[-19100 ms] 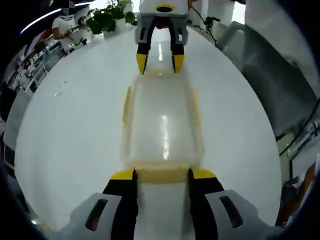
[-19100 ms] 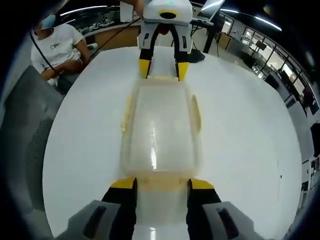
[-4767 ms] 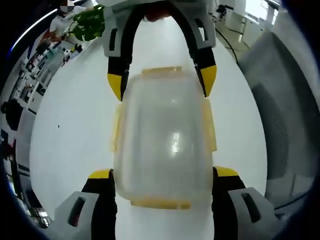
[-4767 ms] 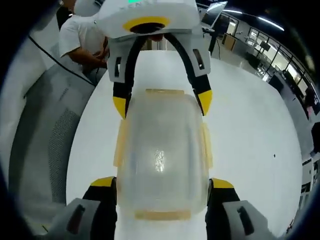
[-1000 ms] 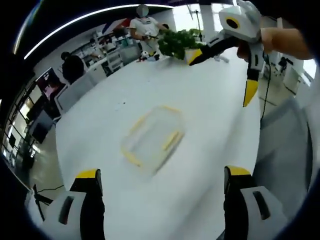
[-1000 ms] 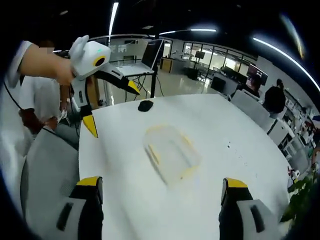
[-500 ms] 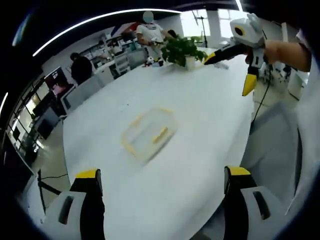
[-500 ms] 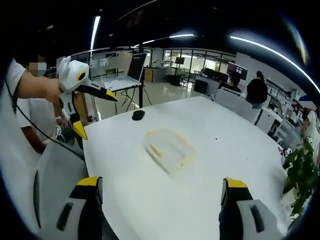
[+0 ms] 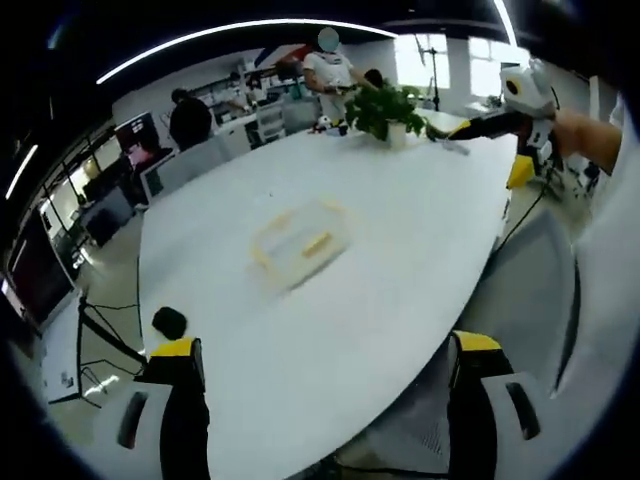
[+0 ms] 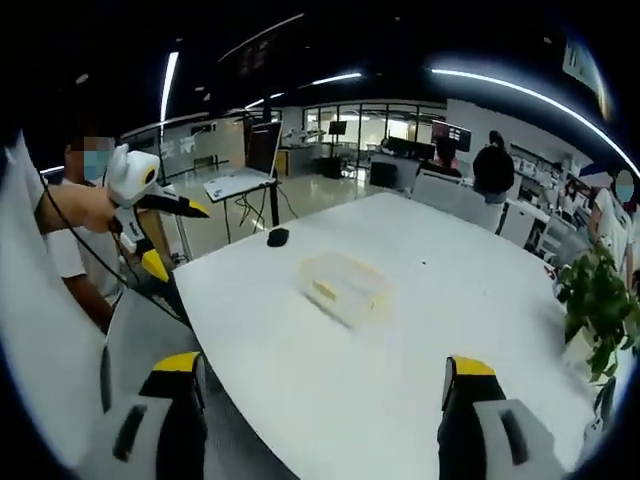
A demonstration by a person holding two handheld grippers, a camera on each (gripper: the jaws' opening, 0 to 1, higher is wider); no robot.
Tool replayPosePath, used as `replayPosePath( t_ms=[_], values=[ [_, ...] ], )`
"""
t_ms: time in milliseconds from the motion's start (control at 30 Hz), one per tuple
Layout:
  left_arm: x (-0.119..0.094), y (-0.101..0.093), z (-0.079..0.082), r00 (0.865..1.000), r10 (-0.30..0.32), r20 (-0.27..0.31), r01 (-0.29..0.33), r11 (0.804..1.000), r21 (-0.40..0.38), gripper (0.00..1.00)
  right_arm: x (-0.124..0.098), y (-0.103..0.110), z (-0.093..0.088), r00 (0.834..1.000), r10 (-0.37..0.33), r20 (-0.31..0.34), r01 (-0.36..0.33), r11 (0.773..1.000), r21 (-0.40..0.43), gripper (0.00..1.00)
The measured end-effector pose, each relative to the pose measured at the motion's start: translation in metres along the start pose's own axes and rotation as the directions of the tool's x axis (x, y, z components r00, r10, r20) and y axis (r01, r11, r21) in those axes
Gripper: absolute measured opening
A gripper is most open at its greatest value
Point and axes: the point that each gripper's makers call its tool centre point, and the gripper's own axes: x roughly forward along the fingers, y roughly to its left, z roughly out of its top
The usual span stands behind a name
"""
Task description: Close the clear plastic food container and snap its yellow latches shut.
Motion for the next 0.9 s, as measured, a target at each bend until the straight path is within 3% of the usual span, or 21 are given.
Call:
replayPosePath(
  t_ms=[67, 300, 433, 567, 900],
  values=[
    [-0.006, 0.000, -0.005, 1.000, 0.014, 0.012, -0.014, 0.998, -0.053, 0.99, -0.006, -0.001, -0.009, 1.000, -0.014, -0.016, 0.014, 1.000, 0.005, 0.99],
    [-0.018, -0.002, -0.028, 0.999, 0.041, -0.011, -0.042, 0.993, -0.106, 0.99, -0.032, -0.004, -0.028, 0.998, -0.055, -0.026, 0.057, 0.997, 0.059, 0.99],
    [-0.025, -0.006, -0.039, 0.999, 0.047, -0.025, -0.050, 0.990, -0.133, 0.99, -0.042, -0.004, -0.035, 0.995, -0.090, -0.039, 0.091, 0.995, 0.039, 0.99],
    [-0.029, -0.010, -0.045, 0.998, 0.048, -0.032, -0.053, 0.987, -0.153, 0.99, -0.045, 0.006, -0.040, 0.996, -0.068, -0.060, 0.068, 0.998, 0.013, 0.99],
    [-0.037, -0.006, -0.049, 0.997, 0.070, -0.036, -0.075, 0.980, -0.185, 0.99, -0.049, -0.001, -0.041, 0.993, -0.098, -0.069, 0.100, 0.995, 0.024, 0.99]
  ],
)
